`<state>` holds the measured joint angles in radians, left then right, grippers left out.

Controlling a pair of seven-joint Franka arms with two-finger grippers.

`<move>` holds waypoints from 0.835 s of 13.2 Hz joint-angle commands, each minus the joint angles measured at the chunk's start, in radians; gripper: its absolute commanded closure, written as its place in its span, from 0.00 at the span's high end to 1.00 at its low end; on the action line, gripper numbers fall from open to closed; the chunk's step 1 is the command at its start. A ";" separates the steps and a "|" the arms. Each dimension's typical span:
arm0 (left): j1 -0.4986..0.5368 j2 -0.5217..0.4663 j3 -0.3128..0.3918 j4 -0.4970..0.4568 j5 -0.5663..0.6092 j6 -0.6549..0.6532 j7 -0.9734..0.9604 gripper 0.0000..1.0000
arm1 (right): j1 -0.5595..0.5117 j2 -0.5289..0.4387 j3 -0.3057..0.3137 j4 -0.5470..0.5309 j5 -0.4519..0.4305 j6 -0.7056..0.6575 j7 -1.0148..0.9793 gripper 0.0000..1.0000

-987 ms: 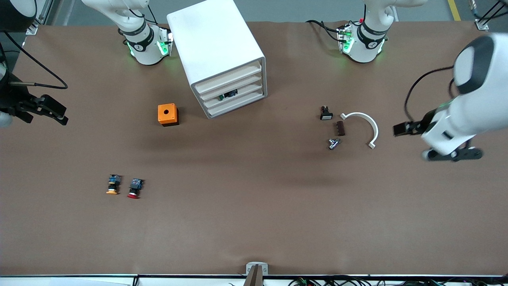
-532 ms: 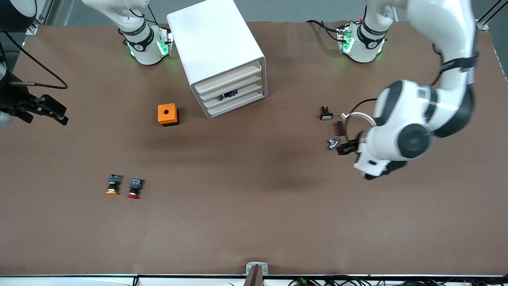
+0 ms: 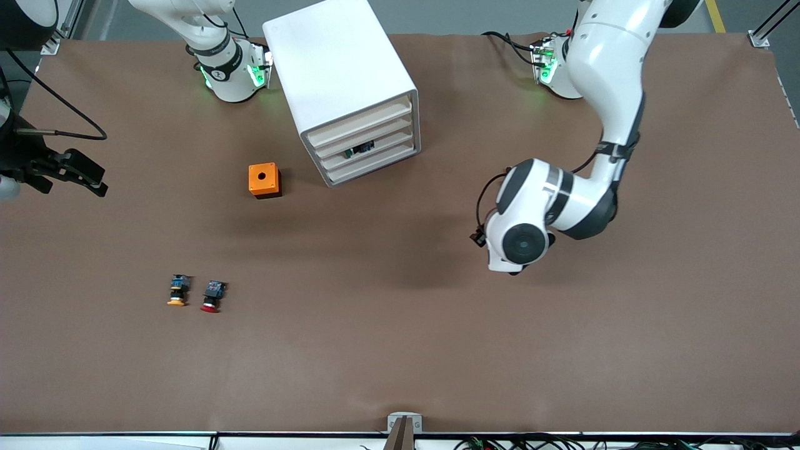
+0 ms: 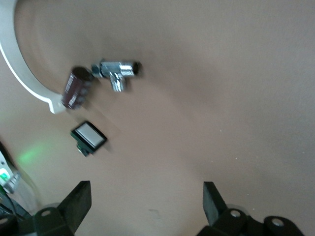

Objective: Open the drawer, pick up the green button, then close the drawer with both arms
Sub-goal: 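Reach the left gripper to the cabinet drawer front and grip it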

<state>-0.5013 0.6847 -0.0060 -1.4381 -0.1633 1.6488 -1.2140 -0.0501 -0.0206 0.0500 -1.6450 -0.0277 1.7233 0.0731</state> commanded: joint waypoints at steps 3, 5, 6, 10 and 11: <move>-0.013 -0.005 0.008 0.025 -0.096 -0.015 -0.188 1.00 | -0.002 -0.016 0.005 -0.009 -0.017 -0.010 0.014 1.00; -0.014 -0.010 0.008 0.022 -0.131 -0.041 -0.257 1.00 | -0.004 -0.016 0.005 -0.009 -0.017 -0.010 0.014 1.00; -0.011 -0.010 0.008 0.022 -0.157 -0.056 -0.316 1.00 | -0.002 -0.016 0.005 -0.009 -0.017 -0.010 0.014 1.00; -0.002 -0.002 0.009 0.021 -0.252 -0.058 -0.488 0.99 | -0.002 -0.016 0.005 -0.009 -0.017 -0.013 0.014 1.00; -0.005 -0.002 0.009 0.019 -0.268 -0.058 -0.522 0.99 | -0.002 -0.016 0.005 -0.009 -0.017 -0.013 0.014 1.00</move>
<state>-0.5101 0.6857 -0.0015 -1.4176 -0.3939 1.6062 -1.6691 -0.0501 -0.0206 0.0499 -1.6450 -0.0277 1.7172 0.0731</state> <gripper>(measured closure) 0.004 0.000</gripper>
